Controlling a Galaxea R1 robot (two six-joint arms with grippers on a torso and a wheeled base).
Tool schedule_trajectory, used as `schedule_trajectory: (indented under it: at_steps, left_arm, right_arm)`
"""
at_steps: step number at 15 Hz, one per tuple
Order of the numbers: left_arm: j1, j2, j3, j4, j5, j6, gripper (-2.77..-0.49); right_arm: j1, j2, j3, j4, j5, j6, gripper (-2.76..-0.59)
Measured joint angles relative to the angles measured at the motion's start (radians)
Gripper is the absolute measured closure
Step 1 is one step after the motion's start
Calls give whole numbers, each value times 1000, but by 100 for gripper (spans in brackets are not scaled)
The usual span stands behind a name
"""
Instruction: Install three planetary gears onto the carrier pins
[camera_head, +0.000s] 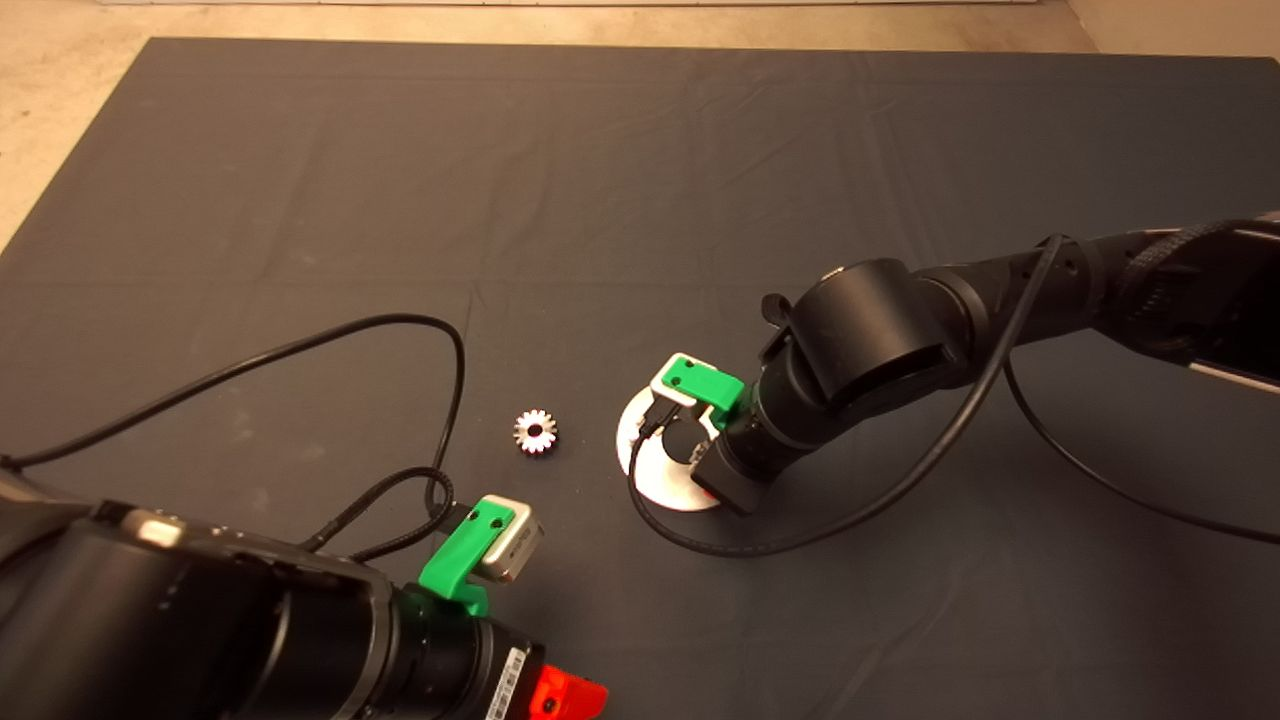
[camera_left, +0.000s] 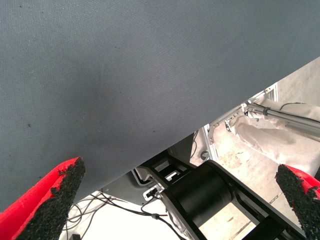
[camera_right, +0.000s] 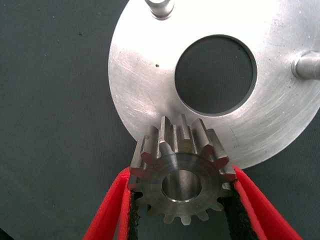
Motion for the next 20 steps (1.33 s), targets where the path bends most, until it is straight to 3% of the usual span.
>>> schedule_trajectory:
  at_steps: [14, 20]
  left_arm:
    - [0, -7, 0, 0, 0, 0, -276]
    - [0, -10, 0, 0, 0, -1, -276]
  right_arm:
    - [0, 1, -8, 1, 0, -31, -97]
    - [0, -44, 7, 1, -1, -32, -97]
